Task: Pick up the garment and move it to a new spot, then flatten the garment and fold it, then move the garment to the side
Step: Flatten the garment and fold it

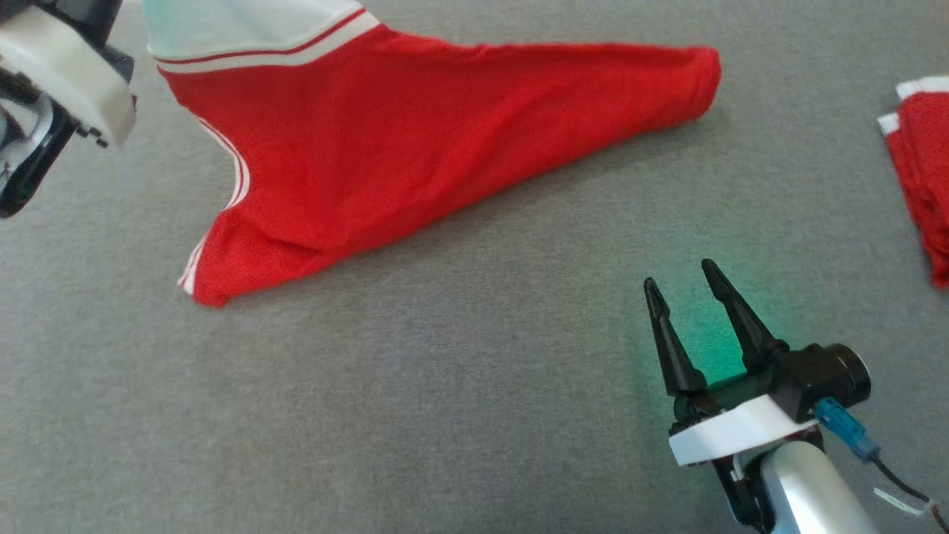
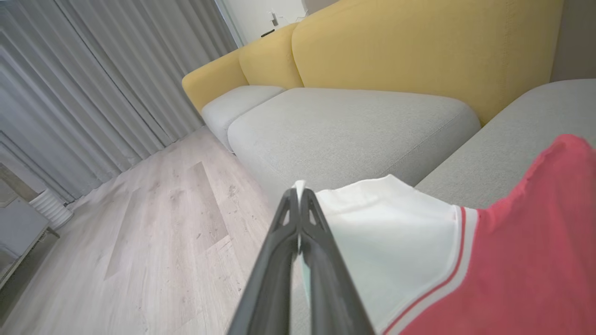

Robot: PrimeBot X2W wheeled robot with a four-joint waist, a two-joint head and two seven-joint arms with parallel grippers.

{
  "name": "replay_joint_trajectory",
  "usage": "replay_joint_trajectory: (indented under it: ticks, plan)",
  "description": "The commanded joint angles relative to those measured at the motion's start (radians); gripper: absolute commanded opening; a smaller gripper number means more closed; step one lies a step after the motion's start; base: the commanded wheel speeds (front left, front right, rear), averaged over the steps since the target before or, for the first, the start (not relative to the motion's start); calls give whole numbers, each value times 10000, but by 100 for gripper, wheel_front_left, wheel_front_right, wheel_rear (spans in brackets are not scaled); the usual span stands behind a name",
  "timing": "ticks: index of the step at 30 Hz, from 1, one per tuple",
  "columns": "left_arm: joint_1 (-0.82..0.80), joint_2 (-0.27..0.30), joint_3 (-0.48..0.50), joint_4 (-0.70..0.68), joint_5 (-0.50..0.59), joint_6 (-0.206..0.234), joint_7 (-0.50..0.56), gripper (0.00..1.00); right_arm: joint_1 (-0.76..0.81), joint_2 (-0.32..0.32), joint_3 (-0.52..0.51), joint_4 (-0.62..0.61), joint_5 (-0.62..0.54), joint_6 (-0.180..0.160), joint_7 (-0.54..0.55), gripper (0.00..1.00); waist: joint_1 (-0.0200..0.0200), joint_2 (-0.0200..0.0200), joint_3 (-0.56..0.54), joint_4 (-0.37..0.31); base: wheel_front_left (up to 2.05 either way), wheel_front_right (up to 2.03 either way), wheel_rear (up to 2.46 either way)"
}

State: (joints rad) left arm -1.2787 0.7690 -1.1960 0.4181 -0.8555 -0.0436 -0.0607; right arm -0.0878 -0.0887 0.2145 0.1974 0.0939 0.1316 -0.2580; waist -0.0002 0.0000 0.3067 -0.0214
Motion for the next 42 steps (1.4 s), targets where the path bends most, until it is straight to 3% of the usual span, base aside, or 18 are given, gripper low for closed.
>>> replay_joint_trajectory:
  ticks: [1, 9, 17, 22, 30, 42]
  plan:
    - [-206, 505, 575, -147, -29, 89, -135, 0, 76, -107, 211, -251, -52, -9, -38, 100, 2, 0, -115, 219, 0, 0, 0]
    - [83, 417, 577, -621, -238, 82, -386, 0, -720, -425, 190, -120, 444, -9, -38, 100, 2, 0, 130, 603, 0, 0, 0]
    - [23, 147, 444, -855, -121, 48, -422, 0, -2373, -1614, -186, 975, 2190, -9, -38, 100, 2, 0, 292, 951, 0, 0, 0]
    - [-75, -8, 331, -971, -17, -17, -376, 0, -3642, -2837, 455, 2055, 4857, -9, 579, 100, 2, 0, 413, 1240, 0, 0, 0]
    - [-200, -205, 258, -1382, -5, -88, -333, 0, -4975, -4661, 1831, 2266, 8374, -9, 2089, 100, 2, 0, 790, 1645, 0, 0, 0]
    - [-561, -371, 158, -1861, 163, -117, -167, 0, -6201, -5286, 2760, 3331, 10984, -9, 3066, 100, 2, 0, 1407, 2057, 0, 0, 0]
